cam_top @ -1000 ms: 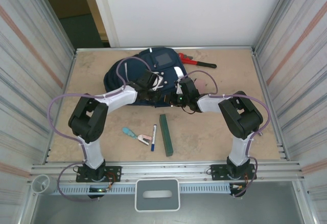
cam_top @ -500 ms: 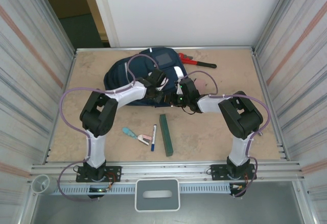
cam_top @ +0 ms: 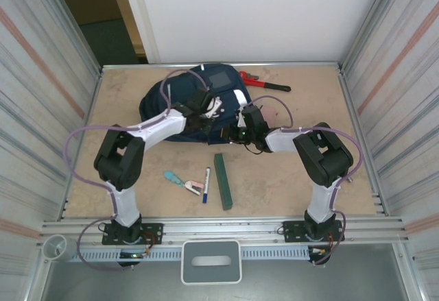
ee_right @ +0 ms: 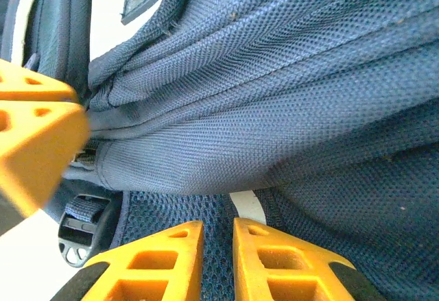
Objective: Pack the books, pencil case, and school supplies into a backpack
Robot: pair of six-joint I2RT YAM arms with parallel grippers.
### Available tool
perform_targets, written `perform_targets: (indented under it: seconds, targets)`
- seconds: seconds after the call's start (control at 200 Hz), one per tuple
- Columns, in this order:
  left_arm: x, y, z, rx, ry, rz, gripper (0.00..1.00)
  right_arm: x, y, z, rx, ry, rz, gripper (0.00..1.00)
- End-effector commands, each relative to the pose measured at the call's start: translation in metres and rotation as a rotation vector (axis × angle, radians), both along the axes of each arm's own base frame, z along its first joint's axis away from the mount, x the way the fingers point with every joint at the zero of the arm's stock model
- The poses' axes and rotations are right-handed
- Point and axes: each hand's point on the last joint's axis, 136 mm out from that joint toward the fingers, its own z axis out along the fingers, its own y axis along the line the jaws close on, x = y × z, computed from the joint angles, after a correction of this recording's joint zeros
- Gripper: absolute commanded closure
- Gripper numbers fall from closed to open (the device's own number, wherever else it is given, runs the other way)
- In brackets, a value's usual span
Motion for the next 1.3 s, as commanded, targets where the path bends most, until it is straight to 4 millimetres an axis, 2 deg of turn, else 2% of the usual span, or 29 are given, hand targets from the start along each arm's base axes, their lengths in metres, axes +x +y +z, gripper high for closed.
perform_targets:
  seconds: [0.0,0.13,0.291,0.596,0.882,1.297]
  targets:
    - [0.001,-0.004,0.035,-0.196,-0.053,-0.019,1.00,-0.019,-0.022,-0.027,-0.071,0.107,-0.024,0.82]
    - [-0.008,0.003,0.030,-0.275,-0.025,-0.032,1.00,-0.018,-0.023,-0.027,-0.071,0.108,-0.027,0.82]
    - [-0.013,0.023,0.015,-0.266,0.013,0.019,1.00,-0.016,-0.023,-0.025,-0.071,0.105,-0.026,0.81]
    - [-0.021,0.043,-0.013,-0.289,0.126,0.149,1.00,-0.017,-0.023,-0.029,-0.075,0.113,-0.027,0.80]
    - [-0.033,0.037,-0.020,-0.395,0.201,0.157,0.96,-0.019,-0.021,-0.036,-0.073,0.125,-0.025,0.80]
    - [-0.026,0.029,-0.023,-0.445,0.225,0.145,0.83,-0.022,-0.021,-0.038,-0.076,0.128,-0.023,0.79]
